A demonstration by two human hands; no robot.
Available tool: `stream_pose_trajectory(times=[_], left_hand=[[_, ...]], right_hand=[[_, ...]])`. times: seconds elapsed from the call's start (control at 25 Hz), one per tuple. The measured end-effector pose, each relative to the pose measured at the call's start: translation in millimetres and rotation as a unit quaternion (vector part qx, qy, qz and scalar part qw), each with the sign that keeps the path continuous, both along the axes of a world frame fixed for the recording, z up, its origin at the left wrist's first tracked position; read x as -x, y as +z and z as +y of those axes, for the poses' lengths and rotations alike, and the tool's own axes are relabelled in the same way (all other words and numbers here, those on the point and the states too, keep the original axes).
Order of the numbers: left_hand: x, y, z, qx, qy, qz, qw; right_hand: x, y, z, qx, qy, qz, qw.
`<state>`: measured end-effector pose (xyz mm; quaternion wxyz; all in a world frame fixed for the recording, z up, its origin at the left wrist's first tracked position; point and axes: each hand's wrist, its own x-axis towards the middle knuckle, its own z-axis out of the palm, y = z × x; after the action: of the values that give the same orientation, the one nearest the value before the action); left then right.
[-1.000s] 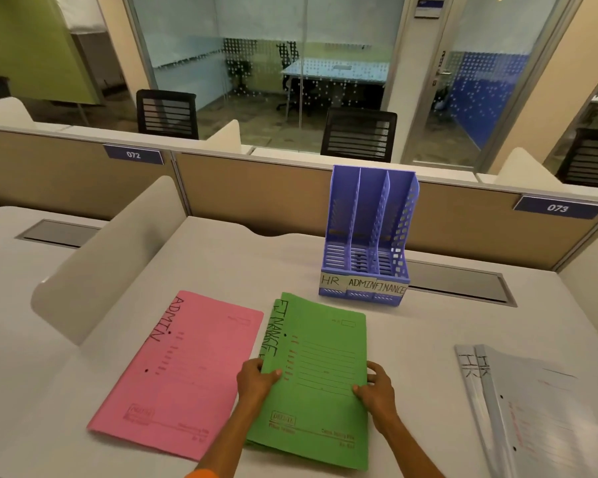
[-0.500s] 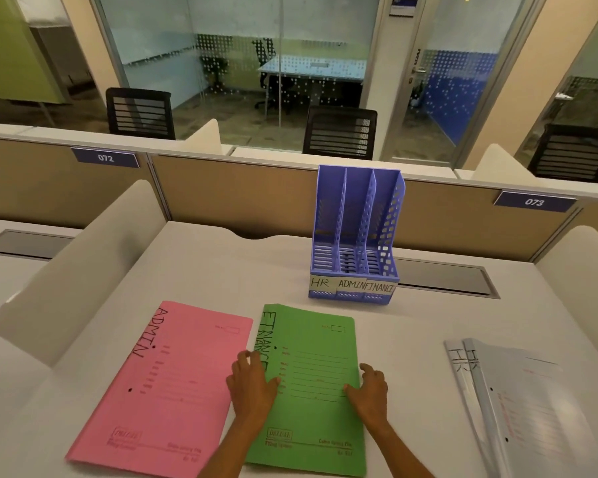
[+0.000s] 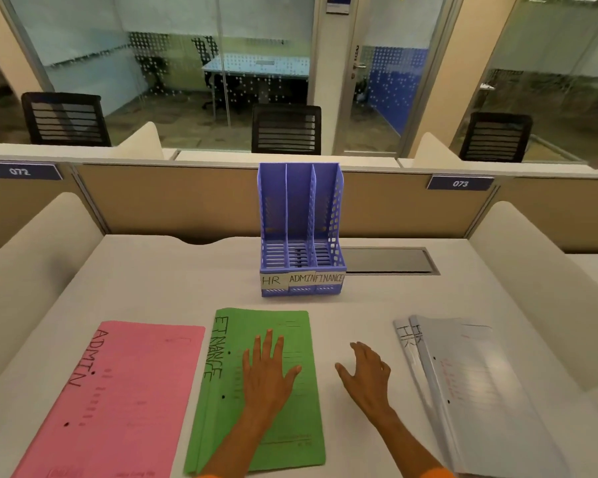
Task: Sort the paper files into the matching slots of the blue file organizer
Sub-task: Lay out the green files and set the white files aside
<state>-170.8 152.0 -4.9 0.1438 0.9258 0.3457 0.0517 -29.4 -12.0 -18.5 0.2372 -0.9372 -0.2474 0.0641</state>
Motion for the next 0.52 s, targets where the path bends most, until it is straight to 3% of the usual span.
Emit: stream_pose_trajectory(times=[0.52], left_hand=[[-113.0, -3.1, -145.1, 0.062, -0.144, -0.022, 0.987]], right_hand=[[-83.6, 4.7, -177.5, -0.033, -0.158, -0.004, 0.987]])
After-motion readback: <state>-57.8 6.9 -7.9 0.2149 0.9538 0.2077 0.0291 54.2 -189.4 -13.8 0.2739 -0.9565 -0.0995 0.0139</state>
